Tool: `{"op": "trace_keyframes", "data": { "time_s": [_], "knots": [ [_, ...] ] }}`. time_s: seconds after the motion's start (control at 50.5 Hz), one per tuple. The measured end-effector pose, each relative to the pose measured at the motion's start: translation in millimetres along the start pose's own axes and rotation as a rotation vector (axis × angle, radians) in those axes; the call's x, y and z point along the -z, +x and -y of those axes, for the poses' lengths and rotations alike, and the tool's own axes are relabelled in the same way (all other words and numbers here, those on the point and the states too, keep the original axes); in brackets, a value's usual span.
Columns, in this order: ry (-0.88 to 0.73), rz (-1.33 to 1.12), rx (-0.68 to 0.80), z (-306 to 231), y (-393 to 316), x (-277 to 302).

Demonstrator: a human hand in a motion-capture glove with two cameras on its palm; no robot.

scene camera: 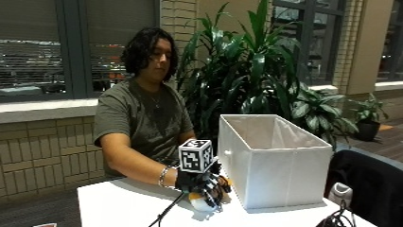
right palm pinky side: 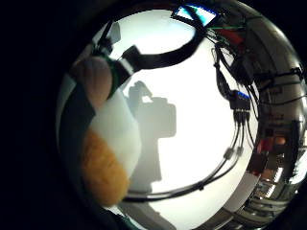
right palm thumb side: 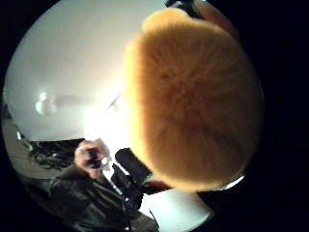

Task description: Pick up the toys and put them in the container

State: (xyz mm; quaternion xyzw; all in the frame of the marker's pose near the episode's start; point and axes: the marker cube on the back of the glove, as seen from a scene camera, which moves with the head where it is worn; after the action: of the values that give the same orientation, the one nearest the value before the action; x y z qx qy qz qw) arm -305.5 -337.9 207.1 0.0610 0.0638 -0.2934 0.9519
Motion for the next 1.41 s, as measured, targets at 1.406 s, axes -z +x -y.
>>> {"op": "trace_keyframes", "data": {
  "time_s": [1.406],
  "knots": [
    [0.451, 0.075, 0.258, 42, -99, 302]
  ]
}}
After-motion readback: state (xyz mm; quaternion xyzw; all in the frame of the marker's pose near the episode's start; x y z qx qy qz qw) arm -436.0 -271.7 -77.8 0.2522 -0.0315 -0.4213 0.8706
